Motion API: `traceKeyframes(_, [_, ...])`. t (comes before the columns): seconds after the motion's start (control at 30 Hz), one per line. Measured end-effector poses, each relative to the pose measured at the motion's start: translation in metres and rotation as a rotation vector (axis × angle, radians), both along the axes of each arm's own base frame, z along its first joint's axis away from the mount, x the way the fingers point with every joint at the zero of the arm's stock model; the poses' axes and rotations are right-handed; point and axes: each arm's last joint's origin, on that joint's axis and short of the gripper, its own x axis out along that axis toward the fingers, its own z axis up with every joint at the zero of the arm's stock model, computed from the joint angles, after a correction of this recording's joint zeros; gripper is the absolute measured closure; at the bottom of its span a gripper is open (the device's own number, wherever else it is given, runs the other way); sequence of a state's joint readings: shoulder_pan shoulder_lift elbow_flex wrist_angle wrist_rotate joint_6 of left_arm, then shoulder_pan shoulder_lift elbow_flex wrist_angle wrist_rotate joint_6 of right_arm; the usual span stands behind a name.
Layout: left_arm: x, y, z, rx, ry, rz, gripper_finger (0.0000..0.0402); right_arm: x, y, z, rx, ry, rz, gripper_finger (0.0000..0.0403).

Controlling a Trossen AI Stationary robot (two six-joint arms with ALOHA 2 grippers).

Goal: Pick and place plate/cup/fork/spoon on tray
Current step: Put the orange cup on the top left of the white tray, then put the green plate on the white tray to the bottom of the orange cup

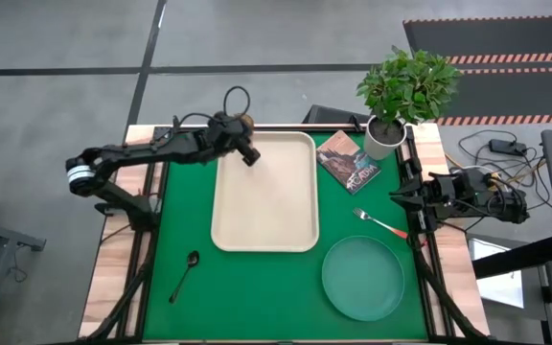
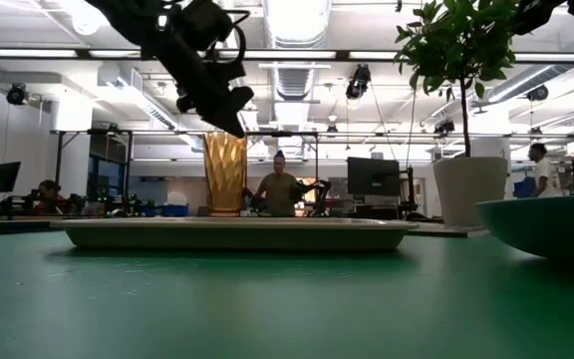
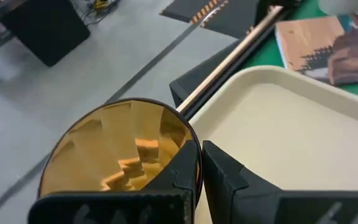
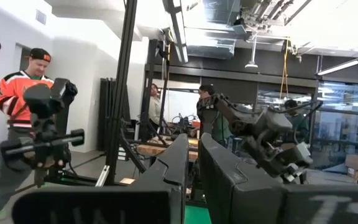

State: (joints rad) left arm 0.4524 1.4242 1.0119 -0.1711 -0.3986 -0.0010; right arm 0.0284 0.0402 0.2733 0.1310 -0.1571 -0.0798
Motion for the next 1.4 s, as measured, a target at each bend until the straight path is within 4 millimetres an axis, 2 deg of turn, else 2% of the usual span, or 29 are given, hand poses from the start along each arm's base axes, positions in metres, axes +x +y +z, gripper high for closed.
traceKeyframes(0.3, [-0.002,0.004,-0.004,-0.076,-0.066,0.073,0.0402,0.000,0.000,0.000,0.000,0.004,0.000,0.0376])
traceKeyframes(0.8, [-0.005,0.002,-0.012,-0.128,-0.011,0.096,0.0401,0.000,0.000,-0.001,0.001,0.015,0.000,0.0376])
traceKeyframes(1.17, [-0.004,0.002,-0.015,-0.138,-0.009,0.102,0.0327,0.000,0.000,-0.001,0.001,0.015,0.000,0.0376])
traceKeyframes(1.4, [-0.008,-0.006,0.000,-0.121,-0.047,0.082,0.0306,0.000,0.000,-0.001,0.015,0.018,0.006,0.0376])
